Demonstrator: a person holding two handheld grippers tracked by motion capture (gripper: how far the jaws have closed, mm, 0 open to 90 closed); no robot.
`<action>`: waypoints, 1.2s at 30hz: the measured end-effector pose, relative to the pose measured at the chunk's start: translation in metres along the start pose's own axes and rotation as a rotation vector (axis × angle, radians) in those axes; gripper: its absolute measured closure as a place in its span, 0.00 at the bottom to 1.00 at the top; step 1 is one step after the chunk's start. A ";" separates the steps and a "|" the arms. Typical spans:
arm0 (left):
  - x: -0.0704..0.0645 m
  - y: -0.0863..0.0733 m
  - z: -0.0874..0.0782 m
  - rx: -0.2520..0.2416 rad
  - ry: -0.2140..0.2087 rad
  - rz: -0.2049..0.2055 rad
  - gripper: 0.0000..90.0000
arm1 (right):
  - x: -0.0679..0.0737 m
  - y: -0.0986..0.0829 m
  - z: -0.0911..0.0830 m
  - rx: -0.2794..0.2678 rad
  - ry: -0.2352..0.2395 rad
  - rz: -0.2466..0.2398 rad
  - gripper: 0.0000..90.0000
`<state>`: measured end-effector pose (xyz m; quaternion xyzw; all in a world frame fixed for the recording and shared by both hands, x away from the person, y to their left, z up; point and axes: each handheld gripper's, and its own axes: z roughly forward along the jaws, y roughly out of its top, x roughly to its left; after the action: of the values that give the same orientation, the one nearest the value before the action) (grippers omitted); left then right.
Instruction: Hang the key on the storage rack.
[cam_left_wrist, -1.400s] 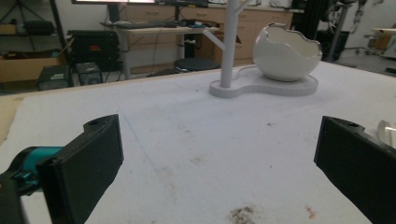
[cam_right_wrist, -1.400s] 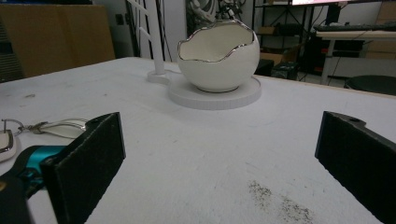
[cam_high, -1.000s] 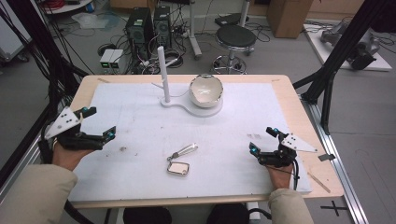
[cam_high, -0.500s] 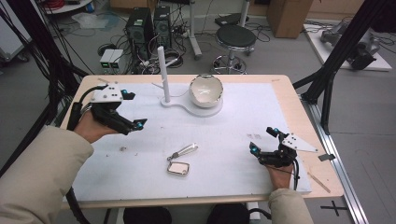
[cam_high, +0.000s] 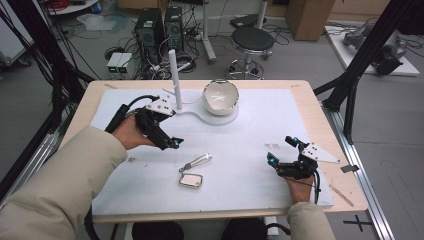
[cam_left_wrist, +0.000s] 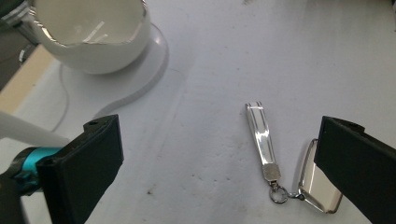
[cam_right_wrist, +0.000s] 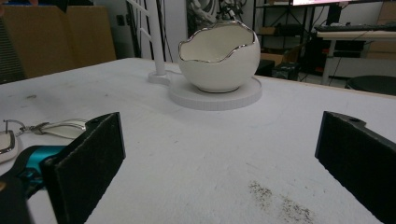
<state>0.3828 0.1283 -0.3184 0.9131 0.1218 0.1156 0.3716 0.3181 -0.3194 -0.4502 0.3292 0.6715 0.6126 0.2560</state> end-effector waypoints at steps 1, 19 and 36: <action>-0.001 0.001 0.004 0.011 -0.009 0.002 0.02 | 0.000 0.000 0.000 0.000 0.000 0.000 0.01; -0.028 -0.003 0.077 0.280 -0.086 0.051 0.03 | 0.000 0.000 0.000 0.000 -0.003 -0.001 0.01; -0.034 -0.008 0.092 0.410 -0.095 0.016 0.20 | 0.000 0.000 0.000 0.000 -0.003 0.007 0.01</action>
<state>0.3769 0.0638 -0.3924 0.9750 0.1179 0.0479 0.1822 0.3179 -0.3194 -0.4502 0.3325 0.6700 0.6129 0.2547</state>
